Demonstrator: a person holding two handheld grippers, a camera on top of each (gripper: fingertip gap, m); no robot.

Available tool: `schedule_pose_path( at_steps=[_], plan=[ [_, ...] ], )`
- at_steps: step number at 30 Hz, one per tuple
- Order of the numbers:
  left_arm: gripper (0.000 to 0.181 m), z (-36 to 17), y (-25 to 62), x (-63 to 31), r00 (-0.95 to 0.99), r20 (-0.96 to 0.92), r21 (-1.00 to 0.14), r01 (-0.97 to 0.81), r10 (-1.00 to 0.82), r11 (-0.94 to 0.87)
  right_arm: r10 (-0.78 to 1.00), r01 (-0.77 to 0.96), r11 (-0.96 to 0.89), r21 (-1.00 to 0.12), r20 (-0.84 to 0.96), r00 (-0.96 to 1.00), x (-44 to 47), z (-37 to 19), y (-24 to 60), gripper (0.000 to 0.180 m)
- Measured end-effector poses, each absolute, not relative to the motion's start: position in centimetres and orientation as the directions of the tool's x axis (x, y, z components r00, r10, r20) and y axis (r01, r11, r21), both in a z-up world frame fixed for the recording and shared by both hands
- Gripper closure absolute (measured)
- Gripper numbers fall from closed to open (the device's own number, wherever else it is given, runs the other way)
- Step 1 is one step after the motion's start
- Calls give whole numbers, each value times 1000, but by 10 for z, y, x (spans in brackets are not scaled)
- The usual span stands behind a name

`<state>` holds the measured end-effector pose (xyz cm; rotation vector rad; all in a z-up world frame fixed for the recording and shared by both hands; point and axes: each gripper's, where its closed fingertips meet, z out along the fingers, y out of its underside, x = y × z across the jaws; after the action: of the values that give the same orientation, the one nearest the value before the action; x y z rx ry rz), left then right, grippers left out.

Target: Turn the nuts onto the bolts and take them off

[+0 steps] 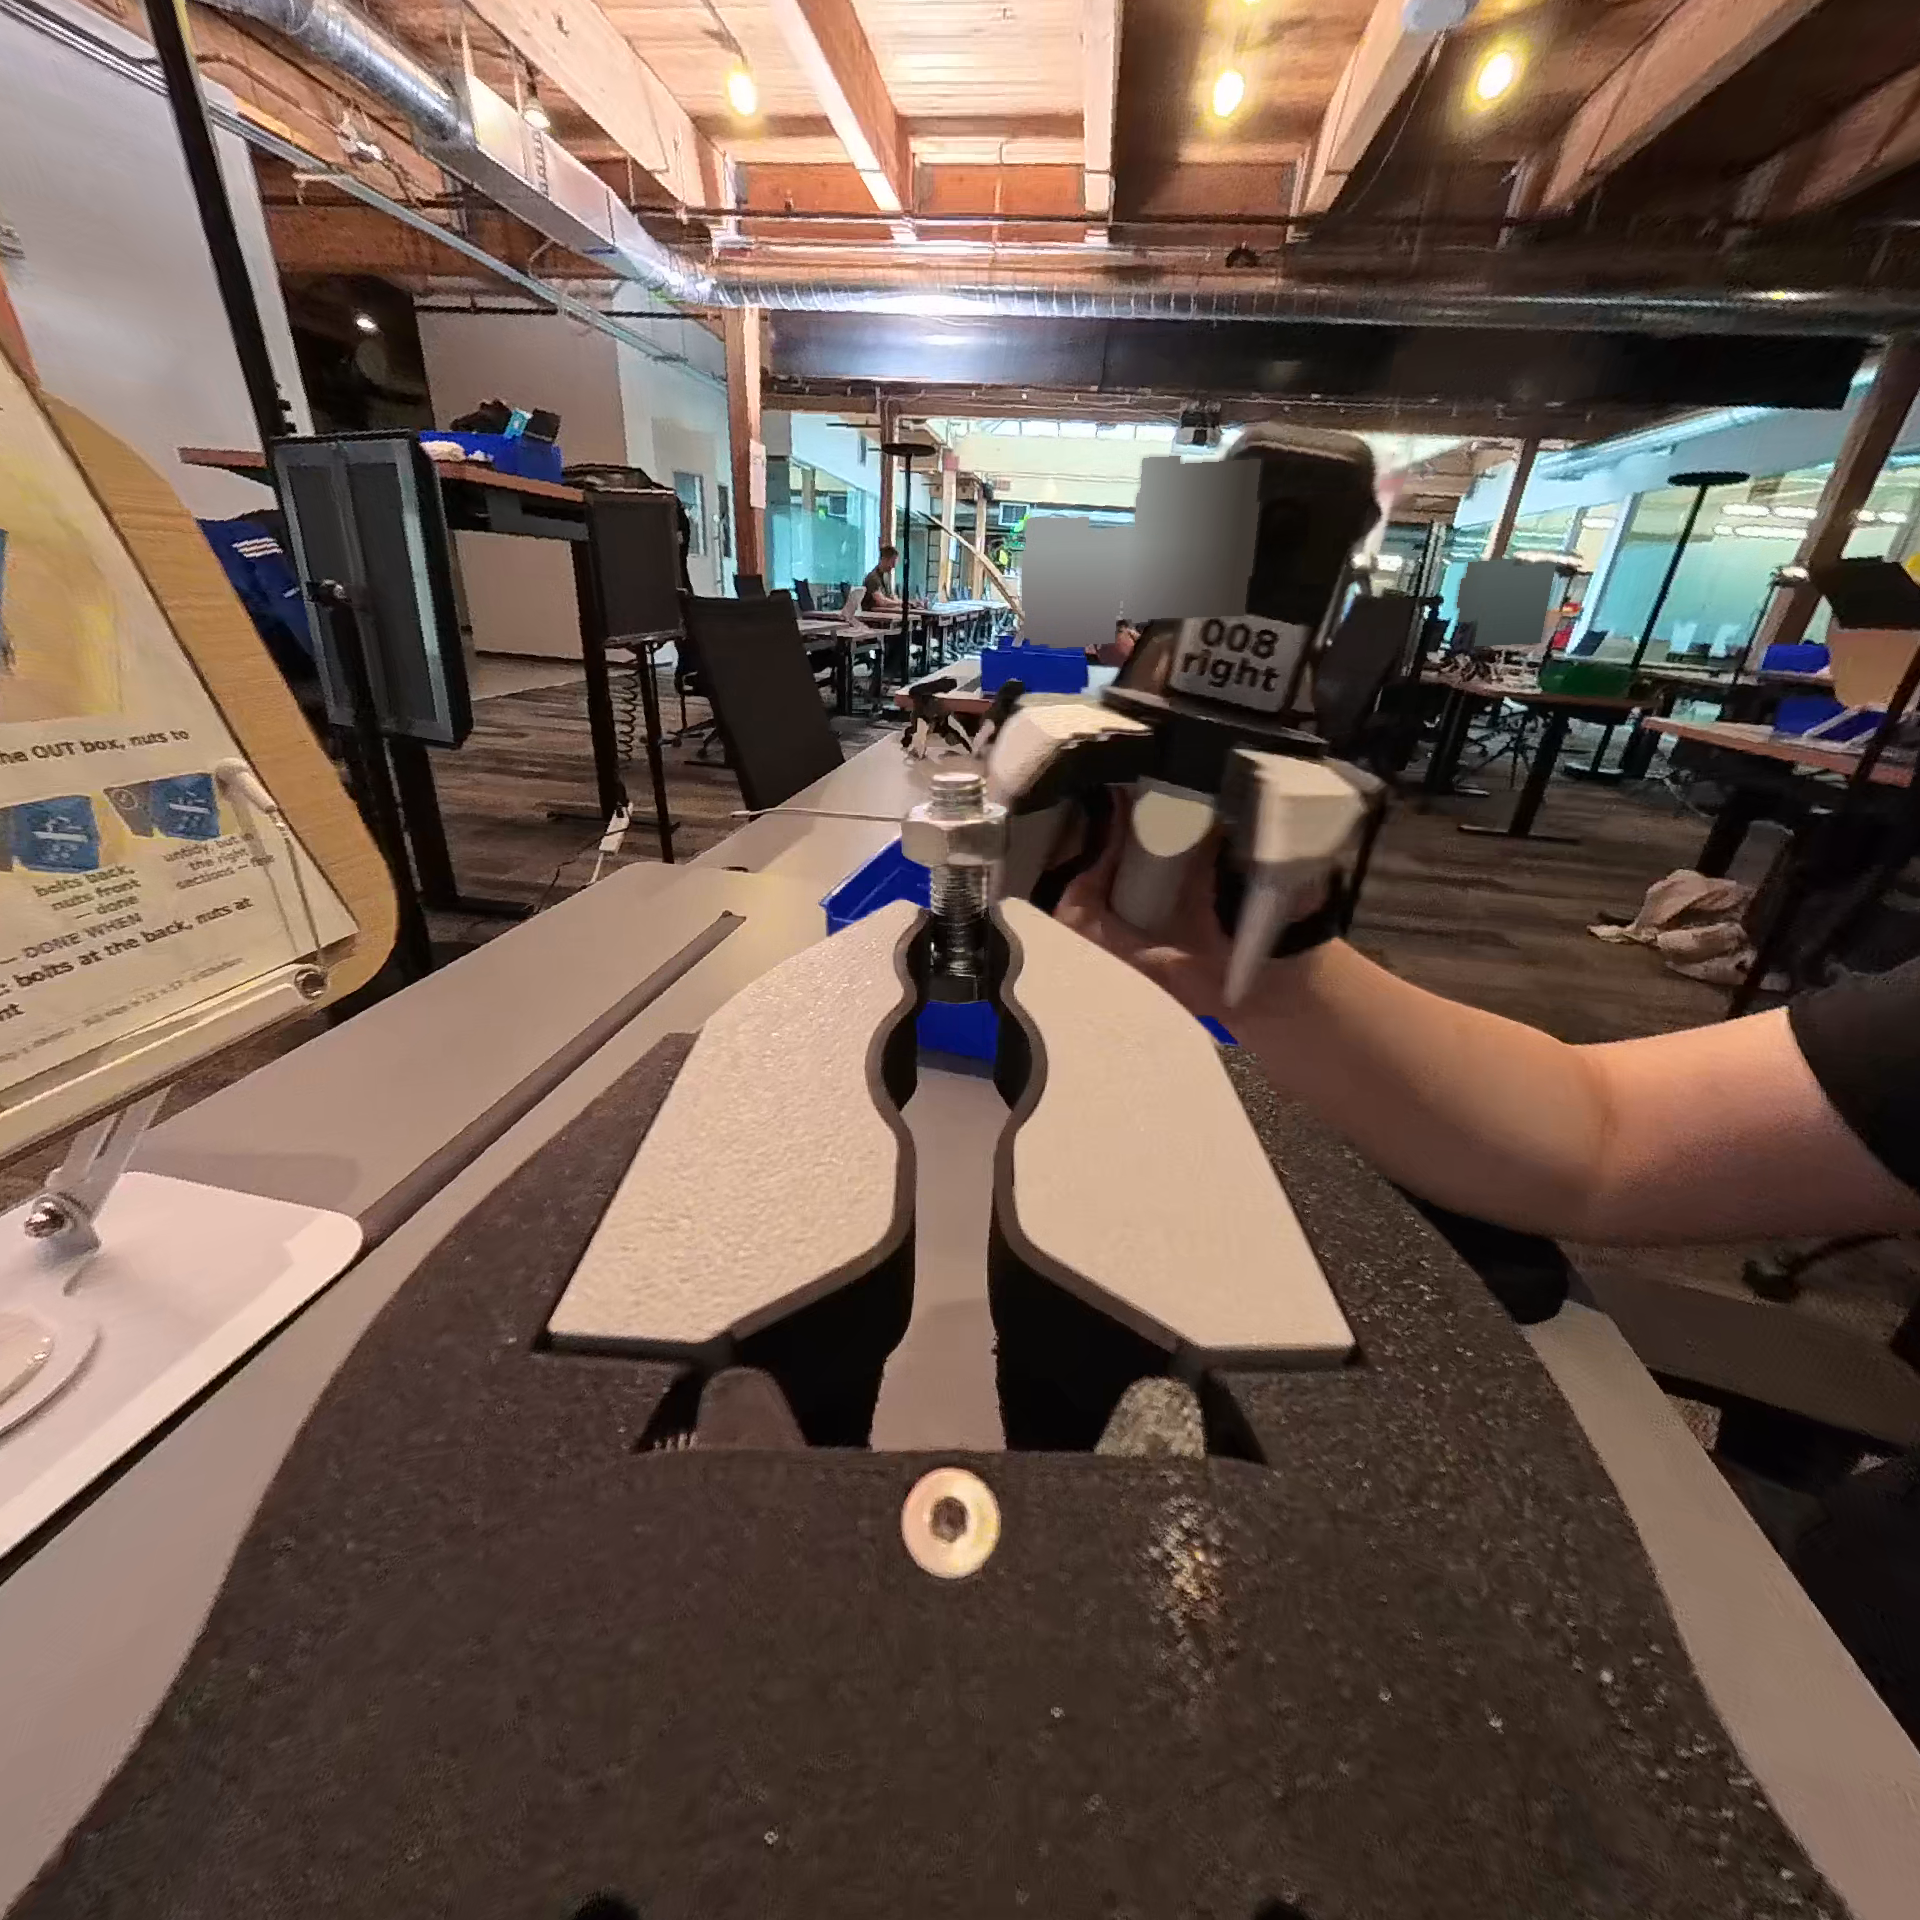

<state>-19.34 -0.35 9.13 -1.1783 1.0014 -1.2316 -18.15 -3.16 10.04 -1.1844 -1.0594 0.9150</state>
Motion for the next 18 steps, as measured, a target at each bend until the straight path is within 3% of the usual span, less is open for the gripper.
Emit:
schedule_pose_path(
  at_steps=[3,7,18],
  plan=[
    [172,88,-10,-185,83,28,-993,119,-996,-18,947,-52,95,-994,74,314,-178,99,-17,145],
    [172,86,-16,-179,62,17,-995,103,-998,-10,961,-106,33,-994,2,277,-177,98,-16,143],
    [172,81,-19,-172,61,-3,-997,71,-998,8,966,-89,36,-995,12,260,-189,93,-21,145]
  ],
)
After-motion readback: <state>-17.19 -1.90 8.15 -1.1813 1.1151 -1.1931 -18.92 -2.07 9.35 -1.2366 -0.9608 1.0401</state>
